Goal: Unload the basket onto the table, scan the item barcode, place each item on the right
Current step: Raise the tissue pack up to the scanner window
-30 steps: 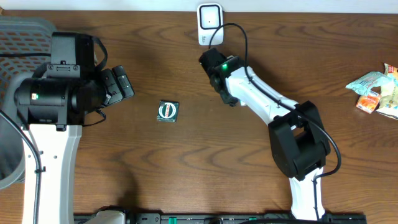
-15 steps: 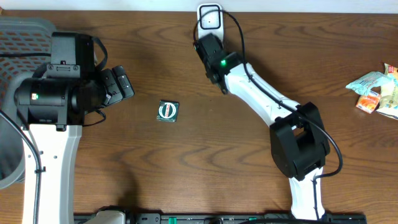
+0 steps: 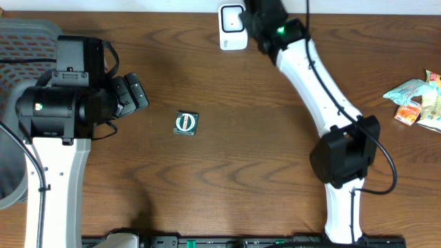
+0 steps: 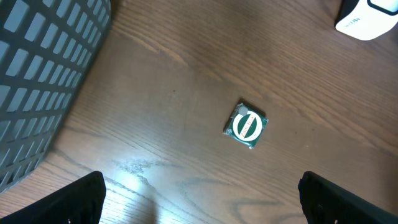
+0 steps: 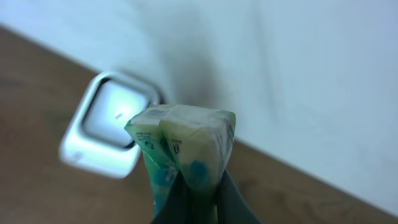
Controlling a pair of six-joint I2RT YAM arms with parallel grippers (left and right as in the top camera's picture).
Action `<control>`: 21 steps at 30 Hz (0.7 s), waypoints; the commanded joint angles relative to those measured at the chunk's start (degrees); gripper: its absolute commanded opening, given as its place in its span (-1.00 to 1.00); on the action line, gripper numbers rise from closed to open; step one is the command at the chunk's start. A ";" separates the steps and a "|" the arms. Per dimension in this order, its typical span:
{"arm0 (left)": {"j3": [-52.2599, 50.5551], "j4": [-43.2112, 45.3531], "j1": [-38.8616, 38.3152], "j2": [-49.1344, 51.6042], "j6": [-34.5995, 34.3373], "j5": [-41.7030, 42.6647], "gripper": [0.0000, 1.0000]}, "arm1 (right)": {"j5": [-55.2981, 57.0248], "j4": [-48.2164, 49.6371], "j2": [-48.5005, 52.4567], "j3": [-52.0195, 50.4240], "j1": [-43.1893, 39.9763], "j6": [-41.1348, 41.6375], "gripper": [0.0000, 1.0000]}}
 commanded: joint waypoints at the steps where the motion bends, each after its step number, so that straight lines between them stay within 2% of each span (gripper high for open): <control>1: 0.13 -0.22 0.17 -0.26 -0.68 -0.72 0.95 | -2.43 0.44 6.25 5.44 0.04 -6.36 -0.98; 7: 0.13 -0.22 0.17 -0.26 -0.68 -0.72 0.95 | 3.02 8.07 14.45 12.24 2.01 -17.55 -0.98; 13: 0.13 -0.22 0.17 -0.26 -0.68 -0.72 0.95 | 4.72 14.40 20.48 12.37 3.85 -36.22 -0.98; 21: 0.13 -0.22 0.17 -0.26 -0.68 -0.72 0.95 | 7.19 15.76 22.64 12.37 4.68 -37.00 -0.98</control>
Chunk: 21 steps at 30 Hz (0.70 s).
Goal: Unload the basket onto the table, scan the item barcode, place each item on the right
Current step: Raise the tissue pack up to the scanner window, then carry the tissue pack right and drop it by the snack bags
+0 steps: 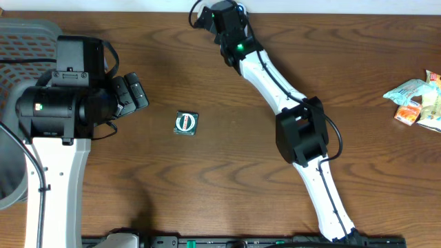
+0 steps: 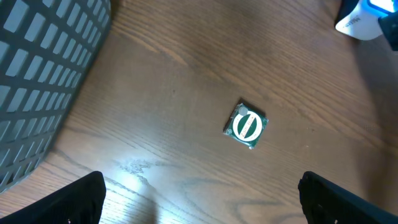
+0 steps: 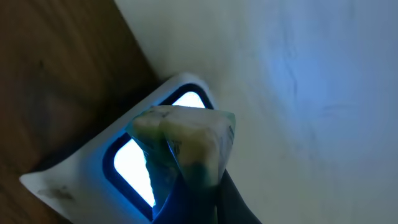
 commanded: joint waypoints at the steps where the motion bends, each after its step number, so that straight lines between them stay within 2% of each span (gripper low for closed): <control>1: 0.13 -0.20 0.17 -0.26 -0.68 -0.72 0.96 | 4.15 2.25 -0.48 1.64 0.11 -2.67 -0.98; 6: 0.13 -0.22 0.17 -0.26 -0.68 -0.72 0.96 | 5.77 3.41 -0.96 1.64 0.04 -3.67 -0.98; 14: 0.13 -0.22 0.17 -0.26 -0.68 -0.72 0.95 | 3.43 0.02 -3.21 1.64 -0.31 -2.95 -0.98; 21: 0.13 -0.20 0.17 -0.26 -0.68 -0.72 0.95 | 3.45 -2.25 -5.40 1.64 -1.11 0.31 -0.98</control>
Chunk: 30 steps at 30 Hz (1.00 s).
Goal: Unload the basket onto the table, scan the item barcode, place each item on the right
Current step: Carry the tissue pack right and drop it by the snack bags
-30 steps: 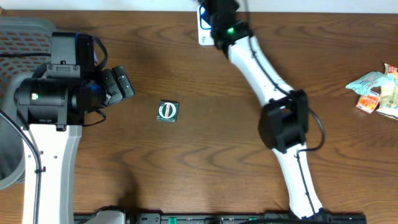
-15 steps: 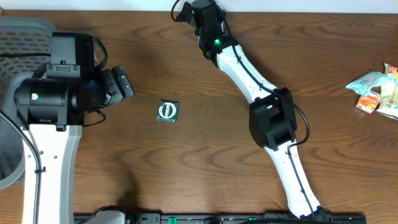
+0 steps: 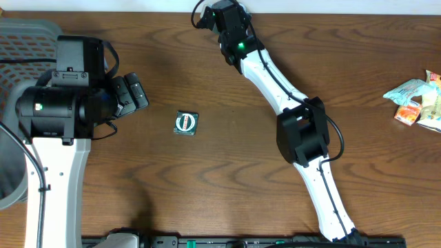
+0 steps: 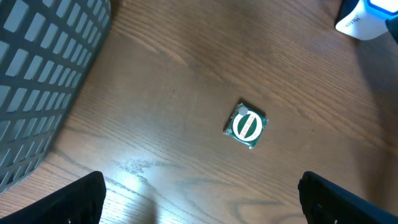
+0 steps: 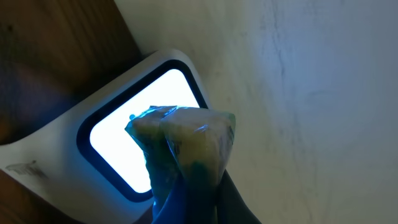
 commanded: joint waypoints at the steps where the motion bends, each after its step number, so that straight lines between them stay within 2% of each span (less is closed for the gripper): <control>1: 0.13 -0.22 0.17 -0.26 -0.68 -0.72 0.95 | 0.02 -0.17 -5.31 1.14 -1.31 4.55 -0.98; 9: 0.13 -0.22 0.20 -0.26 -0.68 -0.72 0.95 | -0.02 -7.13 -14.82 1.14 -7.08 17.22 -0.98; 15: 0.13 -0.22 0.17 -0.26 -0.68 -0.72 0.95 | 0.00 -23.69 -20.72 1.14 -17.86 32.92 -0.98; 23: 0.13 -0.22 0.17 -0.26 -0.68 -0.72 0.95 | -0.26 -47.65 -17.94 1.05 -34.93 51.65 -0.98; 30: 0.13 -0.22 0.17 -0.26 -0.68 -0.72 0.96 | -2.86 -55.78 -12.61 1.03 -45.16 55.58 -0.98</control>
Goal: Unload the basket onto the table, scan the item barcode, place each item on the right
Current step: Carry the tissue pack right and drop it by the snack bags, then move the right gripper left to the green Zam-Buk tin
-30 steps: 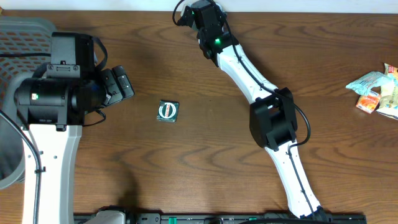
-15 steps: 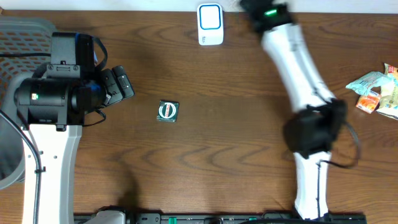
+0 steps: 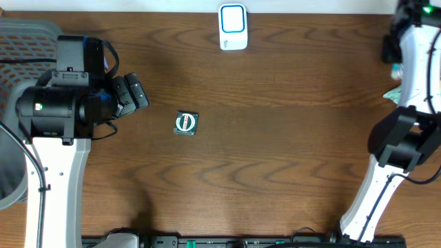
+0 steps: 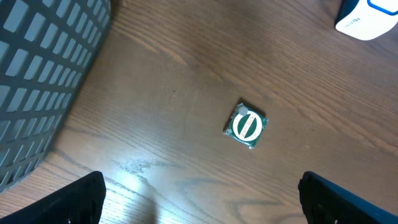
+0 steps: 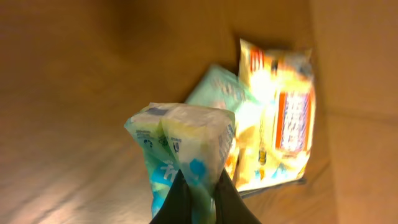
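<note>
My right gripper point(image 5: 198, 194) is shut on a green and white snack packet point(image 5: 185, 144), held over the right end of the table above a heap of other packets point(image 5: 273, 118). The right arm point(image 3: 415, 52) reaches up along the table's right edge. The white scanner point(image 3: 233, 26) stands at the back middle, also in the left wrist view point(image 4: 365, 17). A small green square packet point(image 3: 185, 122) lies flat on the wood, ahead of my left gripper point(image 4: 199, 205), which is open and empty above the table.
A grey mesh basket point(image 3: 27, 31) stands at the far left, next to the left arm point(image 3: 58, 103). Bits of the snack heap point(image 3: 396, 93) show beside the right arm at the right edge.
My right gripper has gone from the lit scanner window at the back middle to the far right end of the table, still holding the packet. The left arm has not moved.
The right gripper held the green and white packet near the scanner. Then the packet was in front of the scanner's glowing window at two moments. Now it hangs over the snack heap at the right. The left gripper stayed open throughout.
</note>
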Controlling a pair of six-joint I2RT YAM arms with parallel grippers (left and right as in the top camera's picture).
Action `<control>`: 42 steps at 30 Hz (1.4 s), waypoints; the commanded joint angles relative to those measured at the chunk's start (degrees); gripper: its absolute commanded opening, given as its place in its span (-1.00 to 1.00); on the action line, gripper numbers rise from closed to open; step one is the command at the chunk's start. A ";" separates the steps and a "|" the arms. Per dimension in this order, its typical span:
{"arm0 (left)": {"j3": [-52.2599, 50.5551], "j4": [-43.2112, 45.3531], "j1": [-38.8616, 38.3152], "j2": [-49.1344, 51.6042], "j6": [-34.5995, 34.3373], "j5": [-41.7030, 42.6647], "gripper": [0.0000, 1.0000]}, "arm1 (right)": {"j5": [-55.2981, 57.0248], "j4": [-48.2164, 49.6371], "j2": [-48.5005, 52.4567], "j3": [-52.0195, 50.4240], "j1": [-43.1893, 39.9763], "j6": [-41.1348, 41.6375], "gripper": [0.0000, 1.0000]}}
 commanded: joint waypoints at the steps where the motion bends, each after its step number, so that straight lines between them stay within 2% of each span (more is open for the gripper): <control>1: 0.13 -0.22 0.17 -0.26 -0.68 -0.72 0.96 | -2.58 -1.38 1.90 -0.11 -3.13 4.57 -0.98; 6: 0.13 -0.20 0.17 -0.26 -0.68 -0.72 0.95 | -1.51 -3.37 2.99 -0.11 -6.93 4.57 -0.87; 9: 0.13 -0.22 0.17 -0.26 -0.68 -0.72 0.95 | 0.37 -4.09 2.86 -0.09 -8.33 4.59 -0.93; 10: 0.13 -0.22 0.17 -0.26 -0.68 -0.72 0.96 | 0.39 -4.35 2.84 -0.09 -8.85 4.57 -0.87; 11: 0.13 -0.22 0.17 -0.26 -0.68 -0.72 0.95 | 0.35 -4.66 2.86 -0.09 -9.29 4.59 -0.71; 12: 0.13 -0.20 0.20 -0.26 -0.68 -0.72 0.96 | 0.35 -4.96 2.86 -0.09 -9.70 4.83 -0.41; 13: 0.13 -0.22 0.17 -0.26 -0.68 -0.72 0.95 | 0.35 -5.14 2.86 -0.09 -10.14 5.33 0.13; 15: 0.13 -0.22 0.17 -0.26 -0.68 -0.72 0.96 | -0.46 -5.22 2.86 -0.09 -10.80 6.03 0.71; 18: 0.13 -0.22 0.17 -0.26 -0.68 -0.72 0.95 | -4.57 -5.33 2.86 -0.09 -10.99 6.03 0.98; 22: 0.13 -0.22 0.20 -0.26 -0.68 -0.72 0.96 | -17.53 -4.92 2.86 -0.09 -10.27 5.86 0.99; 26: 0.13 -0.20 0.20 -0.26 -0.68 -0.72 0.95 | -35.91 -4.83 2.86 -0.09 -9.09 4.92 0.98; 30: 0.13 -0.22 0.17 -0.26 -0.68 -0.72 0.95 | -58.86 -5.25 2.89 -0.09 -7.96 4.92 0.99; 33: 0.13 -0.22 0.17 -0.26 -0.68 -0.72 0.96 | -69.83 -6.43 2.89 -0.09 -6.45 4.92 0.99; 42: 0.13 -0.22 0.17 -0.26 -0.68 -0.72 0.96 | -69.02 -8.68 3.41 -0.74 5.79 1.27 0.99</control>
